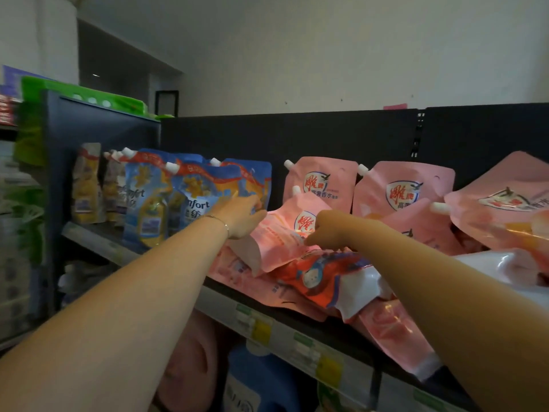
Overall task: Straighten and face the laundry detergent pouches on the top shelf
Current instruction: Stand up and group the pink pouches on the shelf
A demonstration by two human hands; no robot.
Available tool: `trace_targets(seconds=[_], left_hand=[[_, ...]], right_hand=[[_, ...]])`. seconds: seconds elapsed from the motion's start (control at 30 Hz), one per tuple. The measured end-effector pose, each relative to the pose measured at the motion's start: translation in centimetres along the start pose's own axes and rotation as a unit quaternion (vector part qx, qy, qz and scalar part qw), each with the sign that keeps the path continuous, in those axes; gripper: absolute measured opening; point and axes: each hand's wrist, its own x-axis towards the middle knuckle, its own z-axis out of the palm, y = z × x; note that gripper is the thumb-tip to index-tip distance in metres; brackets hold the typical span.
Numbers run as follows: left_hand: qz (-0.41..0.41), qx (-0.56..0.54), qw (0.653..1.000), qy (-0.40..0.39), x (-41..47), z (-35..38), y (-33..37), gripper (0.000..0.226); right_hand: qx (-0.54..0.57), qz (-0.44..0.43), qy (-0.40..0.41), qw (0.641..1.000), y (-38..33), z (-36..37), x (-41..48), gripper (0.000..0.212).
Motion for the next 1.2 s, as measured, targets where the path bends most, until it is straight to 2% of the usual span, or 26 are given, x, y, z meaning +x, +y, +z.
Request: trace_targets(seconds=[0.1,0.33,0.43,0.57,0.63,0.73,0.8,0.87,0.93,1.03,1.13,1.2], left_hand=[[0.003,-0.016,0.998,-0.055,2.3,0.3,-0.1,0.041],[0.0,-0.042,0.987,-0.153,6.4,1.8,-0.6,0.065],[0.001,-0.041,0.98,-0.196,7.5,1.7,-0.6,0.064],[-0.018,-0.157,0.948,-0.276,8.5,1.5,-0.6,0.054],[-0.016,-0.182,0.951,-0.25,9.0,1.7,-0.9,0.059],[-0.041,-0.192,0.955,-0.221,9.3,2.1,-1.6,0.074],[-0.059,-0.228,0.945,-0.227,9.3,2.1,-1.7,0.072],[-0.058,-0.266,0.943,-0.192,9.1,2.0,-1.5,0.069],[-0.041,-0.288,0.947,-0.14,8.7,1.9,-1.2,0.066],[-0.005,-0.33,0.941,-0.081,8.3,1.8,-0.8,0.04],[0.043,-0.348,0.936,-0.02,7.3,1.4,-0.5,0.015],[0.072,-0.349,0.934,0.027,6.7,1.1,-0.3,0.007]], right_hand=[[-0.008,0.039,-0.05,0.998,-0.3,-0.2,0.7,0.037],[-0.035,0.156,-0.132,0.978,-2.9,-0.5,0.4,0.064],[0.013,0.203,-0.136,0.969,-4.6,-0.1,1.2,0.061],[0.072,0.213,-0.125,0.966,-7.0,0.9,2.5,0.04],[0.055,0.224,-0.091,0.969,-7.9,1.0,2.6,0.044],[0.032,0.222,-0.087,0.971,-8.5,0.7,2.1,0.046],[0.061,0.228,-0.081,0.968,-8.3,0.7,1.9,0.047],[0.1,0.25,-0.072,0.96,-8.3,0.9,1.9,0.049],[0.155,0.263,-0.061,0.95,-8.0,1.3,2.3,0.043],[0.239,0.282,-0.046,0.928,-7.9,1.3,2.0,0.031],[0.28,0.264,0.004,0.923,-7.9,0.5,1.4,0.038],[0.375,0.296,0.045,0.878,-7.5,1.0,1.4,0.05]])
